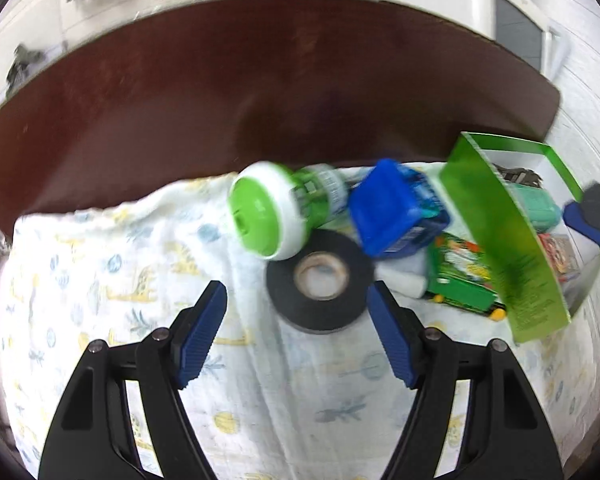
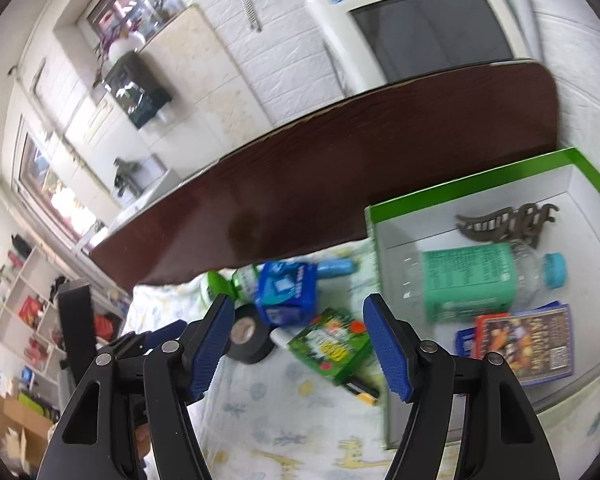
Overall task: Organize rigid objects
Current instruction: 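Move the right gripper back to the black tape roll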
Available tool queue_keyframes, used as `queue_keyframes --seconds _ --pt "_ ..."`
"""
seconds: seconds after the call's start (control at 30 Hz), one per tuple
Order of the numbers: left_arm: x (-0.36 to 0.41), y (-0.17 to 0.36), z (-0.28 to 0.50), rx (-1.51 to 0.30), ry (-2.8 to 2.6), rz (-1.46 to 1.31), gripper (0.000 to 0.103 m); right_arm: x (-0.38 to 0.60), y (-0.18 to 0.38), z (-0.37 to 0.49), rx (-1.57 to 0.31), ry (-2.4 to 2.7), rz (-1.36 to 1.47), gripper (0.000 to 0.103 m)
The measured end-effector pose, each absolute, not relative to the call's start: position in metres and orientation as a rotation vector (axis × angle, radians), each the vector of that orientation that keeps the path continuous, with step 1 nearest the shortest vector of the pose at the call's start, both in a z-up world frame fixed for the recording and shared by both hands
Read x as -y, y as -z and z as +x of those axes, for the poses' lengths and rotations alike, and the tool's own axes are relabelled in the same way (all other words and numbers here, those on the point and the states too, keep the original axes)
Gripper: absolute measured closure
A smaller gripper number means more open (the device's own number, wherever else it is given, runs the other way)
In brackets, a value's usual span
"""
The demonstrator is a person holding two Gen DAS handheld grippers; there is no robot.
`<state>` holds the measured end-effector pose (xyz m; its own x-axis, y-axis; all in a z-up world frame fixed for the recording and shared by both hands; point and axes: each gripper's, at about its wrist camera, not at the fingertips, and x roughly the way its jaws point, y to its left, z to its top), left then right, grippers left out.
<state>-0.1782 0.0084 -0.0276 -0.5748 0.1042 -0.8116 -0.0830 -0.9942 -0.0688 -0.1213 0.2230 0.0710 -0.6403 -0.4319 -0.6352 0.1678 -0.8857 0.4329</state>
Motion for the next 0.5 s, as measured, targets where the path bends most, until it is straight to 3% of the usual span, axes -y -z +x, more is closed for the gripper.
queue_keyframes --seconds 0.27,0.3,0.37,0.43,0.5 --pt "-0.005 0.051 -0.203 0.124 -2.612 -1.483 0.071 -0.180 -0.053 -0.120 0.387 2.450 1.191 0.035" --pt "-0.005 0.051 -0.202 0.128 -2.611 -1.478 0.072 -0.177 -0.049 -0.121 0.394 2.433 1.210 0.039" --pt "-0.003 0.049 -0.198 0.121 -2.603 -1.449 0.073 -0.173 -0.040 -0.125 0.388 2.401 1.269 0.069" --pt "0.003 0.047 -0.191 0.106 -2.589 -1.437 0.076 -0.167 -0.032 -0.127 0.375 2.383 1.313 0.077" --pt "0.010 0.047 -0.180 0.092 -2.577 -1.445 0.076 -0.160 -0.025 -0.128 0.372 2.356 1.342 0.077"
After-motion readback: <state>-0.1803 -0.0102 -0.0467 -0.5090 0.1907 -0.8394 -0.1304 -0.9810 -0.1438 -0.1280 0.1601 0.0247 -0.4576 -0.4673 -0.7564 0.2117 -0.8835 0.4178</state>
